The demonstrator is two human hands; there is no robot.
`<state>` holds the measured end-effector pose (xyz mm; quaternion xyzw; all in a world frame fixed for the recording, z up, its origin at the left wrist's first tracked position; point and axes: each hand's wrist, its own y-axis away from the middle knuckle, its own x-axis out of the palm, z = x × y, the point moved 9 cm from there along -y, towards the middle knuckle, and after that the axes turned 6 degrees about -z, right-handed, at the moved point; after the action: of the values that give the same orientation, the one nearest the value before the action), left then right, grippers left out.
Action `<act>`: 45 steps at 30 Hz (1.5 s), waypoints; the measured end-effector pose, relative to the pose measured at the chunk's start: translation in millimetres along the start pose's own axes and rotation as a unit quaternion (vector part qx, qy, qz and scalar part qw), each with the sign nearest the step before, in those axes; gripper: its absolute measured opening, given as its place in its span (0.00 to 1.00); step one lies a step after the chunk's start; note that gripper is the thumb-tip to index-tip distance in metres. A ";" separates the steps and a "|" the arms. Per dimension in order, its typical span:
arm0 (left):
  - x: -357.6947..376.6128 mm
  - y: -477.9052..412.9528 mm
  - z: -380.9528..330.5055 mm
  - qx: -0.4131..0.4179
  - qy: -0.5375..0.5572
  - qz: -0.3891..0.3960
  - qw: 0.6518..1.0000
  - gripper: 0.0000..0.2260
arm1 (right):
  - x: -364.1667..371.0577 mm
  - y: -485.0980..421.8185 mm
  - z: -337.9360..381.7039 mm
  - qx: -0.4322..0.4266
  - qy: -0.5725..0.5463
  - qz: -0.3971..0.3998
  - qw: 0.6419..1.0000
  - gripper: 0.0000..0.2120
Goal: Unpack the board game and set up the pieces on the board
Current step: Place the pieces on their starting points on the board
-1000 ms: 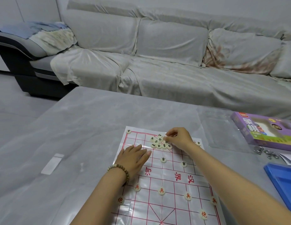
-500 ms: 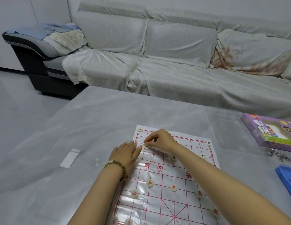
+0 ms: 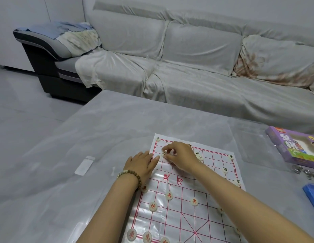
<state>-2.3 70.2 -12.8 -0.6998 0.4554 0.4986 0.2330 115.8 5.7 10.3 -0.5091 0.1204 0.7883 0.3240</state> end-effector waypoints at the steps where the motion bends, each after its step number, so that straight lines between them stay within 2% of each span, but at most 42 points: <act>1: -0.1 -0.2 -0.1 0.001 -0.001 -0.003 1.000 0.23 | -0.4 0.7 -1.2 0.007 -0.008 -0.006 1.000 0.14; 4: -0.7 -0.4 0.4 0.001 -0.002 -0.007 1.000 0.23 | -0.4 1.5 -2.5 0.025 0.016 -0.019 0.999 0.19; 10: 0.7 0.6 -0.4 -0.004 -0.004 0.002 1.000 0.23 | 1.5 0.3 -4.1 0.036 0.016 -0.029 0.999 0.11; 21: 2.7 -2.5 -1.5 -0.001 0.000 0.002 1.000 0.24 | 1.7 2.2 -7.5 0.036 -0.003 -0.026 0.999 0.14; 24: 3.8 -4.7 -1.1 0.001 0.016 -0.012 1.000 0.22 | -26.9 1.5 -15.3 0.030 -0.040 -0.048 0.998 0.12; 28: 8.4 -9.7 -7.6 0.003 0.016 -0.017 1.000 0.24 | -87.5 4.6 -59.3 0.085 -0.064 -0.117 0.987 0.07; 30: 12.2 -10.4 -13.9 0.012 0.007 -0.012 1.000 0.25 | -98.6 9.8 -84.4 0.104 -0.042 -0.098 0.989 0.06; 34: 16.0 -10.0 -24.4 0.033 0.004 -0.010 0.999 0.25 | -83.8 22.6 -104.1 0.097 -0.019 -0.008 0.995 0.07; 38: 21.0 -13.2 -31.4 0.048 -0.024 -0.011 0.999 0.25 | -67.7 27.2 -98.3 0.082 -0.037 -0.002 0.996 0.08; 45: 22.4 -15.1 -36.1 0.056 -0.054 -0.015 0.997 0.25 | -45.1 20.2 -84.5 0.059 0.011 -0.005 0.998 0.12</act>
<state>30.4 40.1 -20.9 -0.6641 0.4591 0.5060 0.3036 176.5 -71.1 9.0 -0.4986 0.1680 0.7724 0.3557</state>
